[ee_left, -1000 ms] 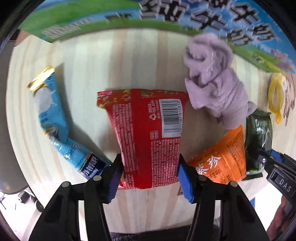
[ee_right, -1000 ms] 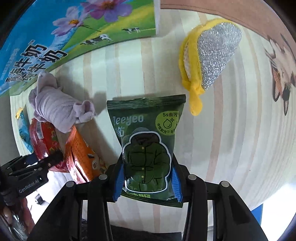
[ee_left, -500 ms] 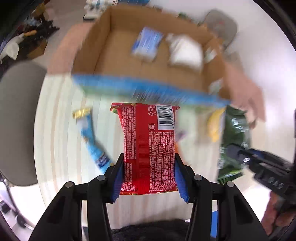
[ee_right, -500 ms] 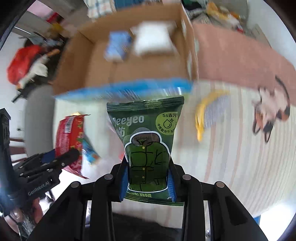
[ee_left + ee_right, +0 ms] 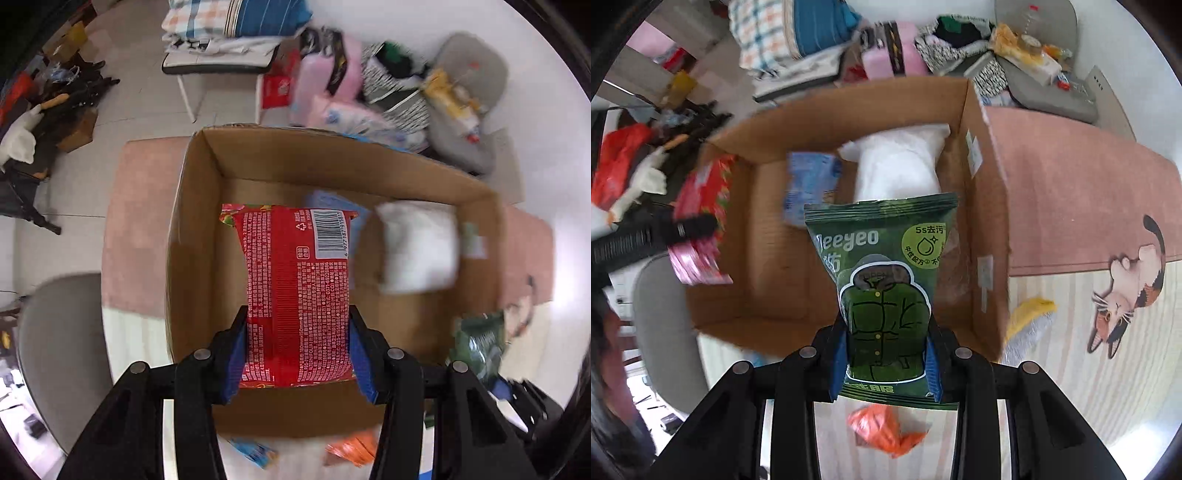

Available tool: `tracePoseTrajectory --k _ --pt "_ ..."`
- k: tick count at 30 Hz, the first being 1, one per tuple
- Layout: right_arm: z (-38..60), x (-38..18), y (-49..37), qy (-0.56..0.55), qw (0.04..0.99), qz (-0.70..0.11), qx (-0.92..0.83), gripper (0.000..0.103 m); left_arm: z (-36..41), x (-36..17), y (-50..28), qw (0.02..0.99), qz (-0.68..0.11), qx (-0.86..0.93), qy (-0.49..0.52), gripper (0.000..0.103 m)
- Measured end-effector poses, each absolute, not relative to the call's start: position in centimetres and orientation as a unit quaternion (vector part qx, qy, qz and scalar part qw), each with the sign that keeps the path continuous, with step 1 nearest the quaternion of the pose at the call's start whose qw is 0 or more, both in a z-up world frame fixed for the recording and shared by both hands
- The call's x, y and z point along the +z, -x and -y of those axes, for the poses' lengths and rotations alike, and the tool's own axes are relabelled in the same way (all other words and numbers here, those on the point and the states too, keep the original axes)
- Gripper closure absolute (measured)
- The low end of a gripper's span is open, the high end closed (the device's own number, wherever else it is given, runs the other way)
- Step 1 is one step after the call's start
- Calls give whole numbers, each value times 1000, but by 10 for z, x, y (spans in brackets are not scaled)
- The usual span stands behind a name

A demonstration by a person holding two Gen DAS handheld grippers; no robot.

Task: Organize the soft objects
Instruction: 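Lower both bags into the box and open both tools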

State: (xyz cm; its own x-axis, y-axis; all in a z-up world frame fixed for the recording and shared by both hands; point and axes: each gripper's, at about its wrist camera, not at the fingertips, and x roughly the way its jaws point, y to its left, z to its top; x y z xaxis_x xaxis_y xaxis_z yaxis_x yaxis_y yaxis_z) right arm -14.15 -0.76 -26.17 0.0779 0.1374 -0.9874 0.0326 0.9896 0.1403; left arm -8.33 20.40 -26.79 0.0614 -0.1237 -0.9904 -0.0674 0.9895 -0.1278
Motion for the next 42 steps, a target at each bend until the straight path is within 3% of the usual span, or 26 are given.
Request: tracePoseTrajectory --k 14,17,18,19,23,24,26,29,42 --pt "1 -341 100 -47 691 -722 7 66 -207 -343 17 664 -747 13 0 56" --pt "0 -346 94 -48 686 -726 0 50 -206 -343 17 659 -752 1 19 53" --pt "1 -346 93 -58 683 -728 3 37 -206 -341 17 660 -751 -1 26 53" --pt "2 -344 92 -75 681 -728 8 31 -206 -337 18 662 -749 -4 30 47" --pt "-1 -327 88 -77 689 -721 19 24 -206 -315 25 680 -733 -15 34 33" --pt "-4 -322 88 -78 688 -721 25 18 -207 -306 29 684 -728 -19 42 30" --pt "-8 -312 88 -75 687 -723 32 12 -209 -289 40 698 -713 -26 53 14" --pt "-13 -299 89 -50 701 -710 31 0 -205 -273 59 712 -699 -41 53 4" --pt "-20 -241 141 -9 751 -660 13 0 -205 -237 150 756 -652 -36 48 4"
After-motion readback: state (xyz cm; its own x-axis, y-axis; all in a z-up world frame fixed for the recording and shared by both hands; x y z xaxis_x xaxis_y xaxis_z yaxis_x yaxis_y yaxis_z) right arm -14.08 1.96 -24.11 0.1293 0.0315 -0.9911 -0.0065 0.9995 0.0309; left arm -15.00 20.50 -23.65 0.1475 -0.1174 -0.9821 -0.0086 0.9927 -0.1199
